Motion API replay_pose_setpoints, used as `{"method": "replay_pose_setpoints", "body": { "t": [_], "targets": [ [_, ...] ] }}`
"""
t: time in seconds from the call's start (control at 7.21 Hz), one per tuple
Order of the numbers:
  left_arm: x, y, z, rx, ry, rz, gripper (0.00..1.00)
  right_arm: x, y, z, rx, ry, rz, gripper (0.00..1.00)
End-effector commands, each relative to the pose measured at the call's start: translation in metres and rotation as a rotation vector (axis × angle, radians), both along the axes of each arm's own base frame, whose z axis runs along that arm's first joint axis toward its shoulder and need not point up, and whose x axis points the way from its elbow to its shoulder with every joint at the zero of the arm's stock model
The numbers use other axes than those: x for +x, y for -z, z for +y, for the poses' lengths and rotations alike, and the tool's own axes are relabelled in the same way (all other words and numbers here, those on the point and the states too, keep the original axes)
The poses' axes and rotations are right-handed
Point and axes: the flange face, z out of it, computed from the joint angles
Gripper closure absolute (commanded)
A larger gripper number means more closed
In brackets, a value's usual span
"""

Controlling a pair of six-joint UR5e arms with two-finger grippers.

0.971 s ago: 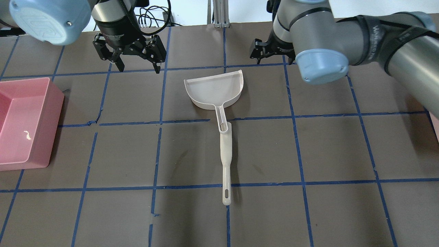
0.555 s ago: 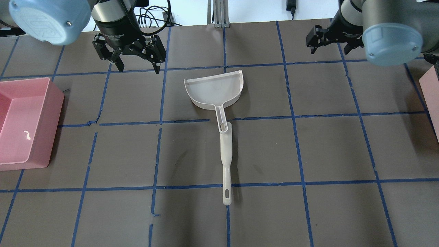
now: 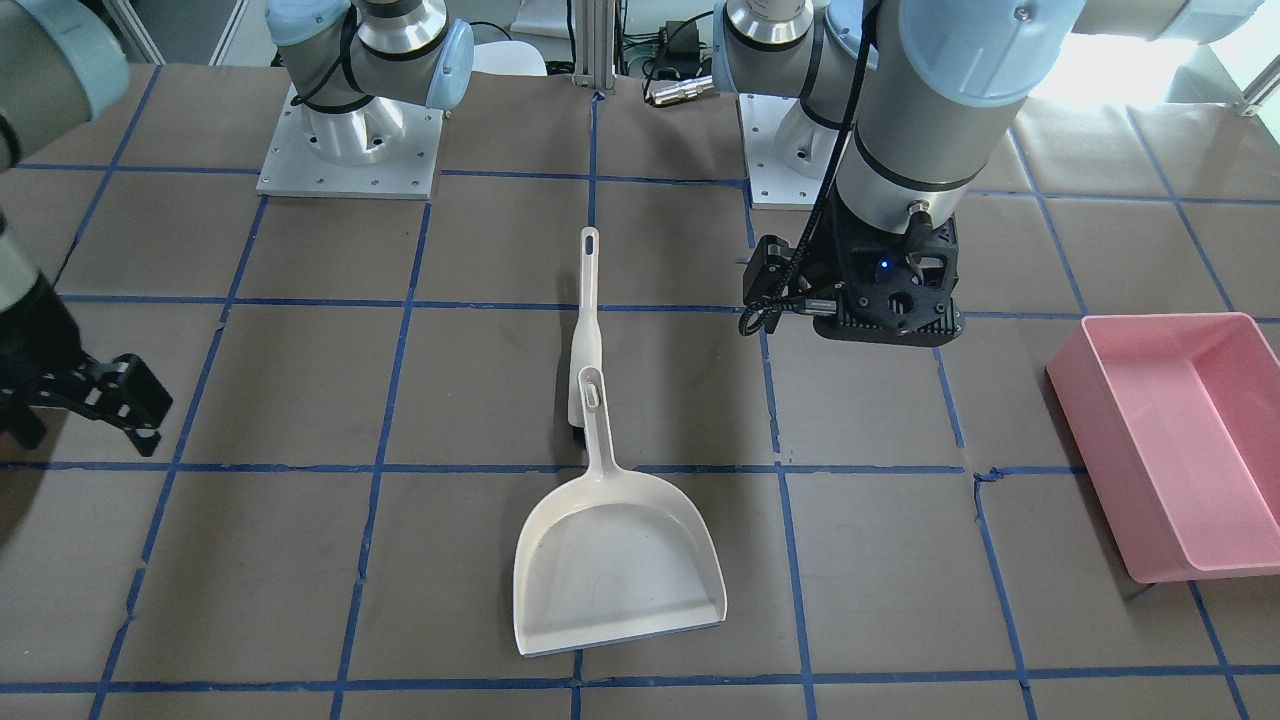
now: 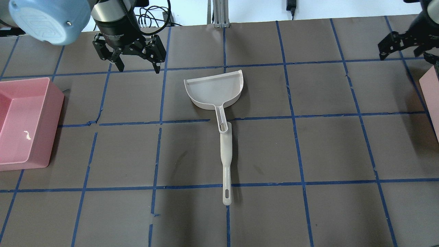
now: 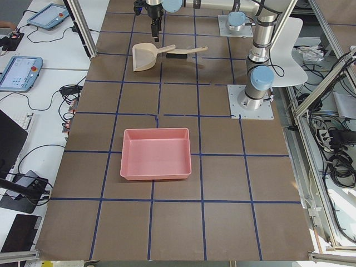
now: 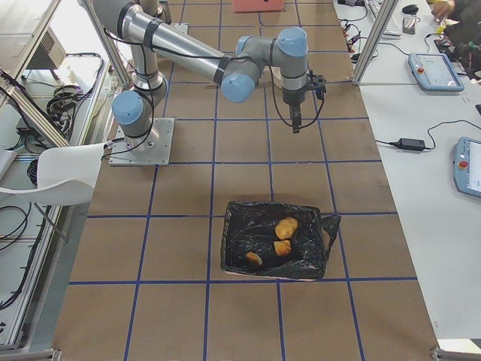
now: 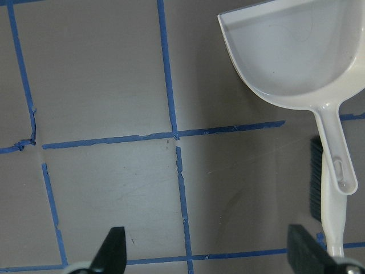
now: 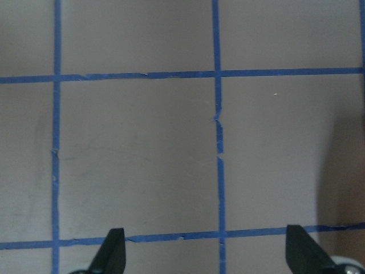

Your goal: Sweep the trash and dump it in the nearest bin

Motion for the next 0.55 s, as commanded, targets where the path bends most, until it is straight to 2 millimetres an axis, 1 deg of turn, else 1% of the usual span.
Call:
{"method": "replay_pose_setpoints", "body": {
  "t": [0.0, 0.14, 0.28, 0.42],
  "targets": [
    [0.0, -0.001, 0.0, -0.002, 0.0, 0.0, 0.0, -0.088, 0.011, 0.032, 0.056, 0.105, -0.033, 0.0],
    [0.0, -0.001, 0.0, -0.002, 0.0, 0.002, 0.0, -0.111, 0.009, 0.044, 0.057, 0.12, -0.032, 0.0],
    [0.0, -0.001, 0.0, -0.002, 0.0, 0.002, 0.0, -0.102, -0.006, 0.051, 0.061, 0.107, -0.037, 0.0],
    [0.0, -0.001, 0.0, -0.002, 0.0, 0.002, 0.0, -0.056, -0.042, 0.06, 0.017, 0.096, -0.107, 0.0]
  ]
}}
